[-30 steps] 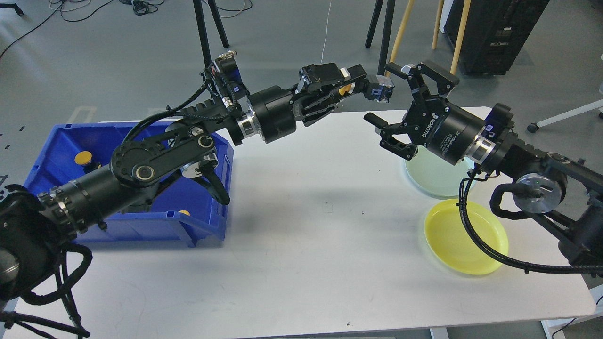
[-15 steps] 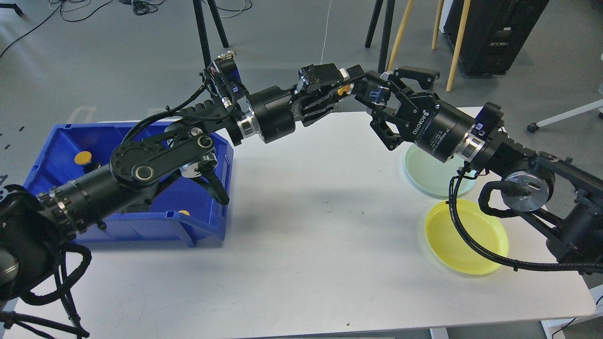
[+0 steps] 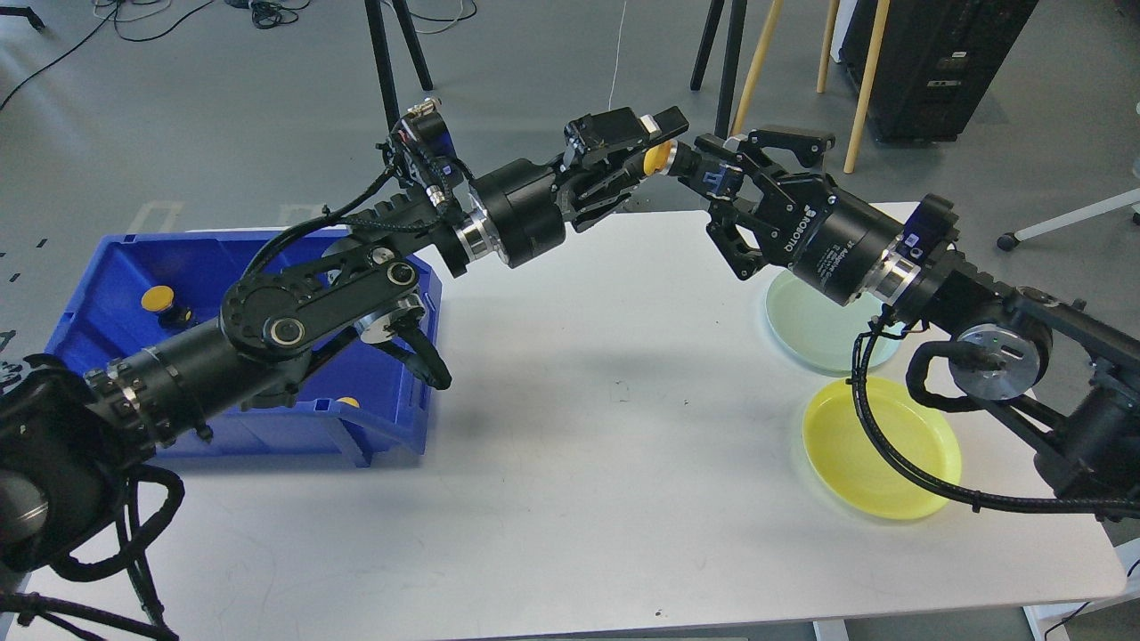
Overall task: Pass button and place on color plate
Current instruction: 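Carry the yellow button with the right gripper over the yellow plate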
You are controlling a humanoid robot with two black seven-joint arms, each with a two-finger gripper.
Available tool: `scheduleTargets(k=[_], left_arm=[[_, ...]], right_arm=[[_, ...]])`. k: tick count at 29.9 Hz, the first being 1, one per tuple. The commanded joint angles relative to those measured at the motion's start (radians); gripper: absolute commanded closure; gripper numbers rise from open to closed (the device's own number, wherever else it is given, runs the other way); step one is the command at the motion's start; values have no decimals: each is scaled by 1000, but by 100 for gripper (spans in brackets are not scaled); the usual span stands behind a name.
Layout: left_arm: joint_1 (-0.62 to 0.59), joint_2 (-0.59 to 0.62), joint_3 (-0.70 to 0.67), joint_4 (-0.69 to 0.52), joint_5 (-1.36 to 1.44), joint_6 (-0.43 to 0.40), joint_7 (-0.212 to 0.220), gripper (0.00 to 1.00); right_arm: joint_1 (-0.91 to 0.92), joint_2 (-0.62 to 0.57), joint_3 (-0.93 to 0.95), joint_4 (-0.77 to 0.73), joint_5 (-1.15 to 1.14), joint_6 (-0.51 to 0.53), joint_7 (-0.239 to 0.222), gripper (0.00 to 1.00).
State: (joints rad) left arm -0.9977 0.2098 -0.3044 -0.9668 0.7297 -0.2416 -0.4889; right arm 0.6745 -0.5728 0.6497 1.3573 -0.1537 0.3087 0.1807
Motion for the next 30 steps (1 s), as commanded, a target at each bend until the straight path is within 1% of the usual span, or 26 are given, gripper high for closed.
scheduleTargets(k=[1, 4, 6, 8, 10, 11, 14, 17, 19, 21, 23, 25, 28, 29, 30], left_arm=[[5, 0, -22, -1, -1, -4, 0, 18], [25, 17, -59, -9, -1, -8, 0, 17], [31, 28, -88, -16, -4, -22, 0, 16], [33, 75, -94, -18, -15, -47, 0, 16], [33, 123, -96, -19, -23, -70, 0, 16], [31, 143, -93, -20, -23, -83, 0, 16], [22, 209, -75, -26, -23, -97, 0, 16], [-31, 327, 37, -64, -23, -97, 0, 16], [-90, 406, 150, -90, -21, -100, 0, 16], [-143, 497, 275, -118, -1, -122, 0, 13], [-185, 569, 378, -118, 54, -149, 0, 11], [-209, 615, 450, -112, 182, -157, 0, 11], [-213, 666, 508, -92, 409, -177, 0, 11], [-213, 681, 528, -76, 459, -194, 0, 11], [-213, 688, 539, -63, 499, -208, 0, 11]], right_arm=[[-90, -4, 79, 3, 2, -22, 0, 99], [-237, -6, 192, 16, 31, -86, -10, 99], [-353, -24, 247, 54, 77, -169, -21, 99], [-444, -65, 257, 101, 135, -265, -52, 99], [-521, -97, 255, 140, 213, -359, -70, 99], [-557, -107, 252, 152, 251, -397, -70, 99], [-630, -108, 260, 149, 324, -448, -70, 99], [-653, -98, 251, 143, 388, -479, -70, 99], [-671, -91, 255, 144, 442, -520, -70, 98], [-677, -75, 260, 141, 488, -537, -69, 97], [-678, -59, 262, 135, 510, -545, -69, 89], [-678, -44, 263, 122, 514, -548, -67, 78], [-678, -29, 272, 114, 516, -550, -64, 50], [-678, -29, 275, 114, 516, -550, -64, 39], [-678, -29, 278, 114, 517, -550, -64, 24]])
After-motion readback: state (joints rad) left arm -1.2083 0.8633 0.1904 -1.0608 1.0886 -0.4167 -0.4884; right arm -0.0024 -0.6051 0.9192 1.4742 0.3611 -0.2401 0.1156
